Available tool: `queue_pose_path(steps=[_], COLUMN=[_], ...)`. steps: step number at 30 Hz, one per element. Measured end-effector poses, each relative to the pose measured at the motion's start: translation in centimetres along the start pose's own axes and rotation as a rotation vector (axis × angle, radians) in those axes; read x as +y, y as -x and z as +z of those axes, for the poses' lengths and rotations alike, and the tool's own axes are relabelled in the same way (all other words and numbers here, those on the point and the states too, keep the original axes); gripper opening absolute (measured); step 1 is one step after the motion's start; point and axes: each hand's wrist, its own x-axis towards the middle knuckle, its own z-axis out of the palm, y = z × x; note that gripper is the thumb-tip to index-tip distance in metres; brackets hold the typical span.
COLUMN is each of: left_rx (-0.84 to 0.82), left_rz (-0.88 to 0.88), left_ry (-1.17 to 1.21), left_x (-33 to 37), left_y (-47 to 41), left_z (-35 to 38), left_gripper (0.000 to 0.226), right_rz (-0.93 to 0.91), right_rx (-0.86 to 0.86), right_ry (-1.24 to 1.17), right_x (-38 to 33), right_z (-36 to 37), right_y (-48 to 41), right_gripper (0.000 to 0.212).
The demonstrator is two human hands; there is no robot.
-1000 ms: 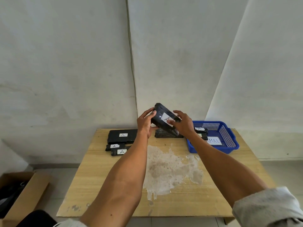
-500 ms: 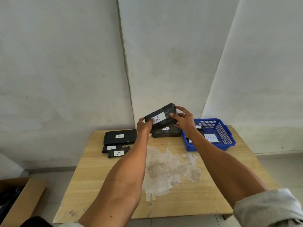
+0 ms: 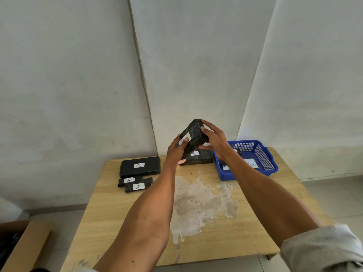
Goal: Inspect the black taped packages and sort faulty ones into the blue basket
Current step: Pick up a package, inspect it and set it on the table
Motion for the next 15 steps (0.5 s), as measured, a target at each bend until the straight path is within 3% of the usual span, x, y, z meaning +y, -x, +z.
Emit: queue_pose_path(steps=[15], left_rx=[0.004], left_rz=[0.003], left_ry=[0.031], left_x=[-0.75], left_y=[-0.19], left_z=[-0.40], left_gripper=[0.063], right_rz=[-0.008], right_rx=[-0.026], right_ry=[0.078], right_x=[-0.23], right_z=[-0.56], right_y=[-0.27], right_gripper=[0.036])
